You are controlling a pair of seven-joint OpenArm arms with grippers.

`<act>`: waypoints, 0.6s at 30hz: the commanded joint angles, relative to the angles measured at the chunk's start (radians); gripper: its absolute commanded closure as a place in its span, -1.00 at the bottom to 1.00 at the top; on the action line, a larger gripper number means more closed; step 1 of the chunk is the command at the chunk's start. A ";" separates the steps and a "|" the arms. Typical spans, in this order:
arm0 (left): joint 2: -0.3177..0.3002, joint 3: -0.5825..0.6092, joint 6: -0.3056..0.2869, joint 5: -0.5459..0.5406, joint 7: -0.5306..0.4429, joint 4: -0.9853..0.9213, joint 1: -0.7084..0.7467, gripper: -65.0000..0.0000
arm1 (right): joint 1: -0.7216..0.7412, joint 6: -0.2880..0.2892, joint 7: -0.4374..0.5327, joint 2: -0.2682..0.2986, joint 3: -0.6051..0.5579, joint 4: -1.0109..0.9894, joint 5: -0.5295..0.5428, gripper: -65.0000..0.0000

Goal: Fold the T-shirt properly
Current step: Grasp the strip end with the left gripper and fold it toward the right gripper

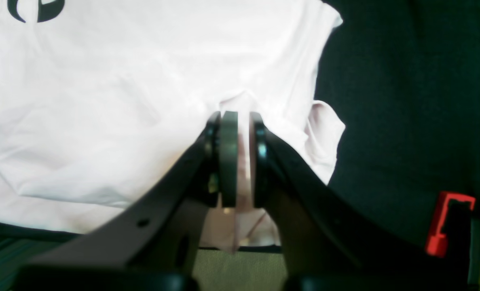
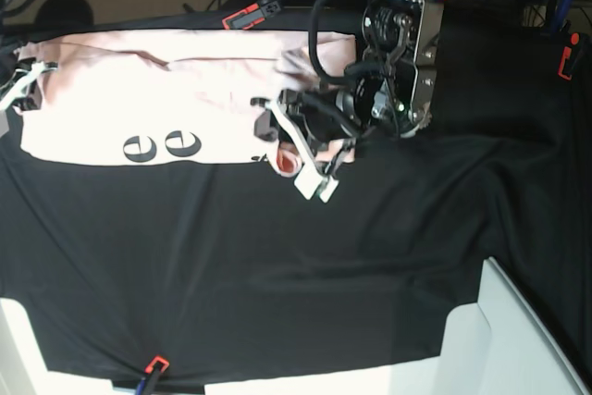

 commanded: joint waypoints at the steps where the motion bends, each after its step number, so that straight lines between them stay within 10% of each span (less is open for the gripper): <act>1: 0.007 0.017 -0.008 -0.028 -0.017 0.015 -0.011 1.00 | 0.003 0.002 0.020 0.018 0.006 0.013 0.011 0.87; 18: -0.018 0.092 -0.007 -0.026 -0.017 0.015 -0.011 1.00 | 0.003 0.002 0.019 0.016 0.006 0.013 0.011 0.87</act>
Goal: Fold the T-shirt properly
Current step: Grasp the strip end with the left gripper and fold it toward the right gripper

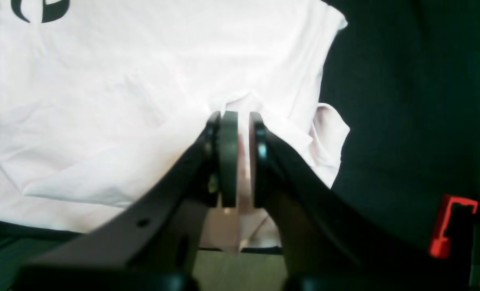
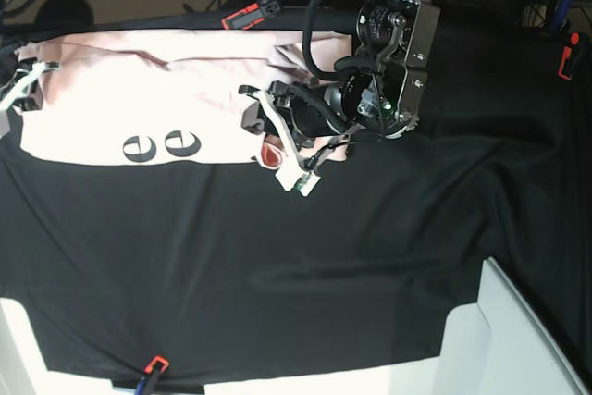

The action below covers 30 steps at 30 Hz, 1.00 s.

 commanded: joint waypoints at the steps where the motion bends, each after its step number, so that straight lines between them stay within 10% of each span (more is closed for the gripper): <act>1: 0.008 0.003 -0.006 -0.026 -0.016 0.016 -0.011 1.00 | 0.003 0.002 0.019 0.017 0.006 0.013 0.011 0.87; 12: 0.007 0.003 -0.011 -0.027 -0.016 0.016 -0.011 0.95 | 0.001 0.002 0.017 0.017 0.006 0.013 0.011 0.87; 18: 0.007 0.004 -0.015 -0.027 -0.016 0.020 -0.011 0.19 | 0.001 0.002 0.017 0.017 0.006 0.013 0.011 0.87; 24: -0.019 0.081 -0.223 -0.027 -0.019 0.025 -0.047 0.19 | 0.001 0.002 0.016 0.007 0.006 0.013 0.011 0.87; 30: -0.021 -0.034 -0.233 -0.023 -0.021 0.034 -0.053 0.50 | 0.001 0.002 0.016 -0.002 0.004 0.022 0.011 0.87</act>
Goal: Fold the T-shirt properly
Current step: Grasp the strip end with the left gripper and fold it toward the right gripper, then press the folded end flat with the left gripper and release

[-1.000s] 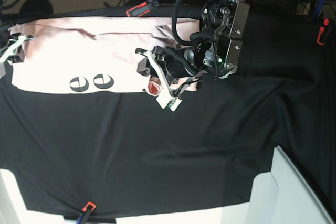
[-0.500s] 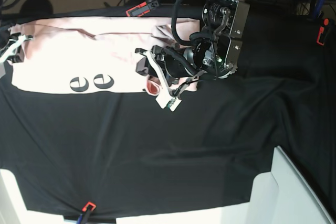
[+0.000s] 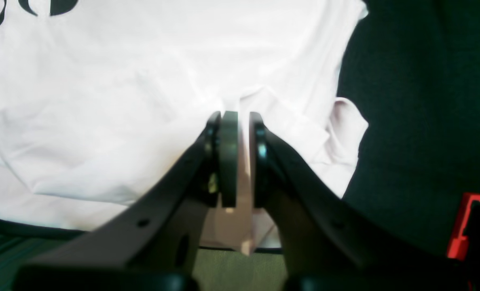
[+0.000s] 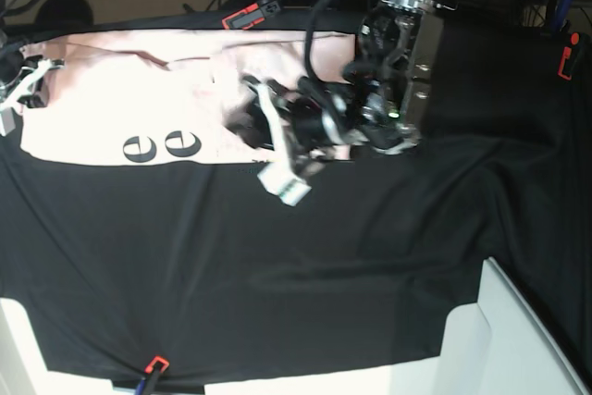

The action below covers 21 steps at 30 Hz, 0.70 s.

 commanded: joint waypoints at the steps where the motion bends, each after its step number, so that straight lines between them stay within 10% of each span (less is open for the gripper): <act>1: -0.006 -0.055 -0.004 -0.008 -0.014 0.022 -0.012 0.74 | 0.004 0.002 0.019 0.020 0.004 0.024 0.011 0.87; 2: -0.023 -0.102 0.006 -0.008 -0.014 0.016 -0.009 1.00 | 0.004 0.002 0.019 0.020 0.004 0.024 0.011 0.87; 7: -0.156 -0.237 0.141 -0.008 -0.019 0.022 0.028 1.00 | 0.004 0.002 0.019 0.025 0.004 0.024 0.011 0.87; 14: -0.199 -0.246 0.145 -0.016 -0.019 0.029 0.088 0.99 | 0.017 0.002 0.019 0.020 0.004 0.022 0.011 0.87; 21: -0.172 -0.326 0.145 -0.016 -0.019 0.019 0.132 -0.01 | 0.013 0.002 0.020 0.026 0.004 0.016 0.011 0.87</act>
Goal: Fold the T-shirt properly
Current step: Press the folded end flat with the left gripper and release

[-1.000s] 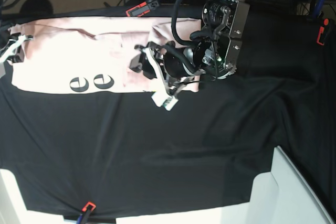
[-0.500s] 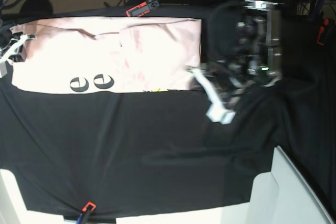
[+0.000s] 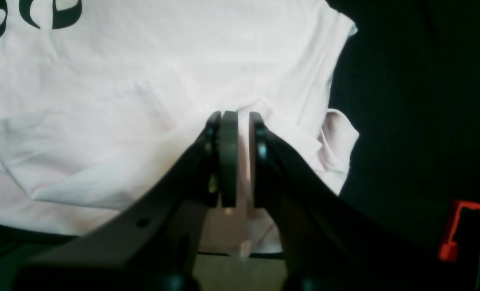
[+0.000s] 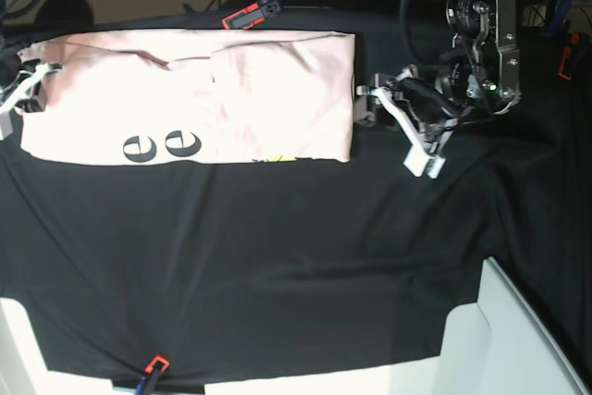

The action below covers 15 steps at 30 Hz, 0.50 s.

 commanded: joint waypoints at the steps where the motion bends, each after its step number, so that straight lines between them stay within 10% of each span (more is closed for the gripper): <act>1: -0.008 -0.015 -0.004 -0.012 -0.013 0.010 -0.010 -0.01 | 0.000 0.002 0.021 0.020 0.006 0.012 0.011 0.87; 7: -0.008 -0.017 -0.025 -0.014 -0.008 -0.100 -0.042 -0.03 | -0.001 0.002 0.021 0.017 0.006 0.009 0.011 0.87; 12: -0.014 -0.017 -0.263 -0.106 -0.008 -0.195 -0.050 -0.03 | -0.001 0.002 0.021 0.016 0.006 0.009 0.011 0.87; 15: -0.015 -0.029 -0.291 -0.146 -0.011 -0.215 -0.051 -0.03 | -0.001 0.004 0.021 0.019 0.006 0.009 0.011 0.87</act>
